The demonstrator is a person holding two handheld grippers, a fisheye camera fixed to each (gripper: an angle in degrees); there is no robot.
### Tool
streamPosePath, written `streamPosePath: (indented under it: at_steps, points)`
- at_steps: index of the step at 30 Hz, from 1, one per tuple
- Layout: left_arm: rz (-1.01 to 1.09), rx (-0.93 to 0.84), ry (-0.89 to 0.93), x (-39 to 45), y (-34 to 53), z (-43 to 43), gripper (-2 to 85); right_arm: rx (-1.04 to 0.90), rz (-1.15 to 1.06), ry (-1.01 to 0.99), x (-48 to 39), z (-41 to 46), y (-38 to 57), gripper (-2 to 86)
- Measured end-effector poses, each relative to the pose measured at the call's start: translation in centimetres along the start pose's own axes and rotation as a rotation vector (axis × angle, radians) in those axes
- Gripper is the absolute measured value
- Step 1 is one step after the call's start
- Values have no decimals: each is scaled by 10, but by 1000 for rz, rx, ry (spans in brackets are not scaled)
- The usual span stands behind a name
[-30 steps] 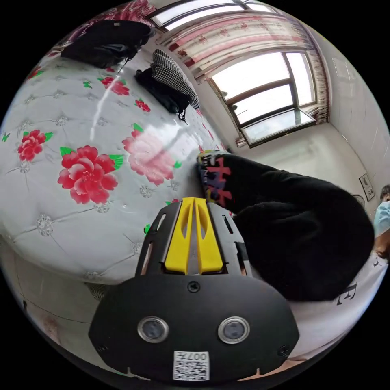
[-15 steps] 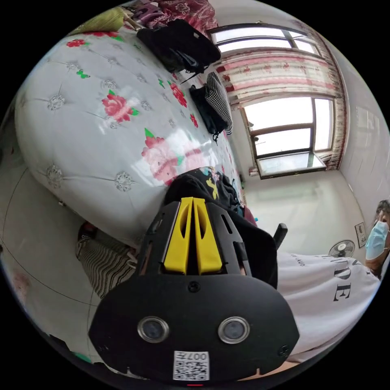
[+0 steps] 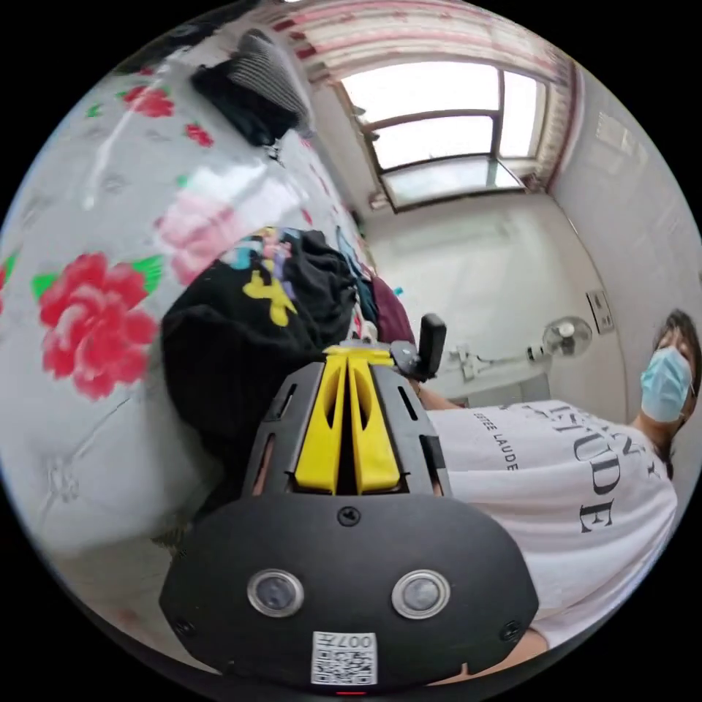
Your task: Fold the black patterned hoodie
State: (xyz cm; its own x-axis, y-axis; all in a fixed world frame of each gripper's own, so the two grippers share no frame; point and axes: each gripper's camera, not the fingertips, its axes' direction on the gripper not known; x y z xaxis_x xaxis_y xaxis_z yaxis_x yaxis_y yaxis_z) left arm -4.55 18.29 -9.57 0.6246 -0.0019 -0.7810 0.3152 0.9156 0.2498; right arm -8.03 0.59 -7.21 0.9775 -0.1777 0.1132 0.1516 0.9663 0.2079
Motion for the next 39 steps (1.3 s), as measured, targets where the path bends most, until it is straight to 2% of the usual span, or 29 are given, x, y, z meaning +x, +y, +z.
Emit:
streamPosePath:
  at_steps: [3, 4, 6, 7, 9, 12, 14, 16, 18, 22, 25, 27, 28, 30, 33, 39]
  points:
    - [103, 26, -103, 23, 1, -17, -9, 274, 85, 12, 10, -102, 22, -1]
    - [102, 95, -215, 26, 7, -36, -9, 362, 111, 50, 10, -141, 35, -1]
    - [44, 207, -445, 15, 27, -75, -7, 416, 97, 102, 2, -181, 51, -1]
    - [21, 197, -496, 10, 31, -81, -5, 421, 89, 154, -7, -196, 58, -1]
    - [2, 18, -668, -11, 44, -75, 4, 446, 84, 226, -19, -212, 68, -2]
    - [49, -277, -777, -31, 60, -30, 50, 472, 111, 266, -26, -227, 74, -2]
    - [151, -478, -819, -35, 79, 22, 89, 489, 127, 258, -27, -231, 73, -2]
    - [302, -450, -865, -16, 85, 40, 102, 506, 143, 243, -28, -235, 68, -2]
    - [377, -435, -734, -5, 79, 63, 115, 507, 141, 234, -30, -239, 64, -3]
    - [453, -423, -595, 6, 70, 105, 126, 531, 149, 237, -32, -258, 67, -3]
    - [378, -386, -558, 6, 51, 128, 96, 584, 173, 228, -30, -282, 82, -3]
    - [318, -348, -472, 6, 33, 126, 69, 639, 191, 205, -27, -304, 95, -3]
    - [265, -311, -364, 5, 20, 118, 59, 677, 200, 208, -27, -322, 105, -3]
    - [212, -103, -191, 15, 1, 79, 50, 730, 210, 233, -28, -353, 120, -2]
    - [176, 106, -50, 34, -13, 30, 47, 823, 198, 293, -41, -412, 147, -2]
    - [566, 336, -16, 203, -9, -45, 46, 1156, 42, 452, -130, -522, 220, -3]
